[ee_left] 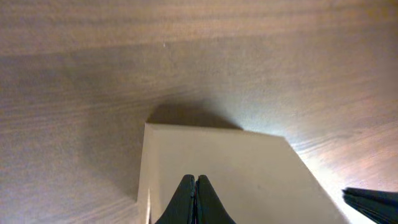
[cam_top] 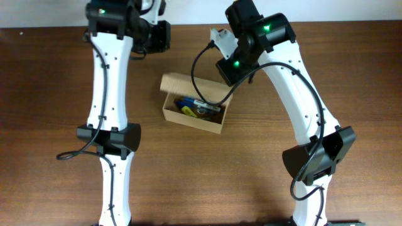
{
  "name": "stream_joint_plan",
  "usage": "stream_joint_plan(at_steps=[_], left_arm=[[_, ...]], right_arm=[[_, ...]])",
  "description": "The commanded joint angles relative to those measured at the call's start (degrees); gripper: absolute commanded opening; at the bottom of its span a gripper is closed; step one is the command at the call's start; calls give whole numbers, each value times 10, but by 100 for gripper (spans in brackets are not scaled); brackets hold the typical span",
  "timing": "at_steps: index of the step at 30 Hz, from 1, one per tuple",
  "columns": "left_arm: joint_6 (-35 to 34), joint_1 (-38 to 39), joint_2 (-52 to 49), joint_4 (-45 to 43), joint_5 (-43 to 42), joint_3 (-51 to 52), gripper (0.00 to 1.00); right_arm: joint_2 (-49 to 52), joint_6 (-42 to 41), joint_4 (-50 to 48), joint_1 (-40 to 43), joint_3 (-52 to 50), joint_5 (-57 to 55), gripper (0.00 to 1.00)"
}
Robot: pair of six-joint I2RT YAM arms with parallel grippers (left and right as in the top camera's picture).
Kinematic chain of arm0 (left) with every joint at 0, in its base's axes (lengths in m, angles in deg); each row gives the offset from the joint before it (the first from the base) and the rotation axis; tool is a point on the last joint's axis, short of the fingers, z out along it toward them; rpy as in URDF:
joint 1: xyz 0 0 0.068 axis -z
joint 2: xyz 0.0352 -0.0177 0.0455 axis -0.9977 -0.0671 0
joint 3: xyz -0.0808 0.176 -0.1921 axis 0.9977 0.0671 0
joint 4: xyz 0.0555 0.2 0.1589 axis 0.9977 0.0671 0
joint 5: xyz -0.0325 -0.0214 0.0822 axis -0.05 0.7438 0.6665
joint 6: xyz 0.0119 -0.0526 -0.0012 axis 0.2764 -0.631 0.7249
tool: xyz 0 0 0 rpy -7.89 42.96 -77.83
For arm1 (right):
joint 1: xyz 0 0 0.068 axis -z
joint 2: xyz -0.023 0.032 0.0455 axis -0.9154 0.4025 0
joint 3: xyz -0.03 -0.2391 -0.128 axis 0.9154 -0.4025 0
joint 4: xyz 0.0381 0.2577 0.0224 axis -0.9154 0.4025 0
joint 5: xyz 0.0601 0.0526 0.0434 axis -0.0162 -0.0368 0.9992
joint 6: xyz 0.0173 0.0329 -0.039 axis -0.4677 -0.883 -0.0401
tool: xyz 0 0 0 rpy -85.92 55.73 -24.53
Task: Pack container
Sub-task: 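Lift the lid with both grippers and fold it forward over the box, then press the lid down onto the box with both grippers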
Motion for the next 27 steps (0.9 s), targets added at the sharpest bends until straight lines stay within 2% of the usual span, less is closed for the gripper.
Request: stream_joint_plan(at_steps=[1,10,17,27], left_arm=[[14,4,28,2,41,34,2],[36,6,111,2,136,183,1],[60,11,171,2,134,299,2],[95,34,175,-35,78,446,2]], right_arm=[[-15,-2,17,-20,9,-17,4],[-15,-7,40,-73,-5,-54,4],[-15,-8,30,-102,-66,-78,4],[-15,-13,-16,-100,-175,-79,4]])
